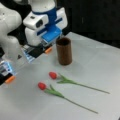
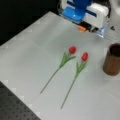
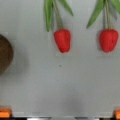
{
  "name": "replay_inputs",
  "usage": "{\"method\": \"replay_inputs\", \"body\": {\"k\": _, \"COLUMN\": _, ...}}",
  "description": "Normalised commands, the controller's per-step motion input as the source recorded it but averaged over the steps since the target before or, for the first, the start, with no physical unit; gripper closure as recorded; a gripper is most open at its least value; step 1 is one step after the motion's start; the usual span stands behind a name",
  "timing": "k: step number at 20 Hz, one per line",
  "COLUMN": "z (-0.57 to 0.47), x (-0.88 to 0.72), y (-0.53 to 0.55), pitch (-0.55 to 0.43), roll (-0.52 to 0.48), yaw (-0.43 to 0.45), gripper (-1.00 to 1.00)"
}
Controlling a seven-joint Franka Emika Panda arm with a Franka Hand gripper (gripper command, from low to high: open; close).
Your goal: Flower insertion into a vase
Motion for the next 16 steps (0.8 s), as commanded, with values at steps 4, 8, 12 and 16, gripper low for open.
{"method": "replay_inputs", "body": {"k": 4, "z": -0.05, "x": 0.03, "y": 0.04, "pitch": 0.055, "roll": -0.024, "yaw": 0.188, "gripper": -1.0}}
{"method": "replay_inputs", "body": {"k": 8, "z": -0.19, "x": 0.14, "y": 0.14, "pitch": 0.062, "roll": -0.017, "yaw": 0.139, "gripper": -1.0}}
{"method": "replay_inputs", "body": {"k": 12, "z": -0.25, "x": 0.22, "y": 0.18, "pitch": 0.023, "roll": -0.047, "yaw": 0.168, "gripper": -1.0}}
{"method": "replay_inputs", "body": {"k": 16, "z": -0.21, "x": 0.24, "y": 0.11, "pitch": 0.02, "roll": 0.012, "yaw": 0.114, "gripper": -1.0}}
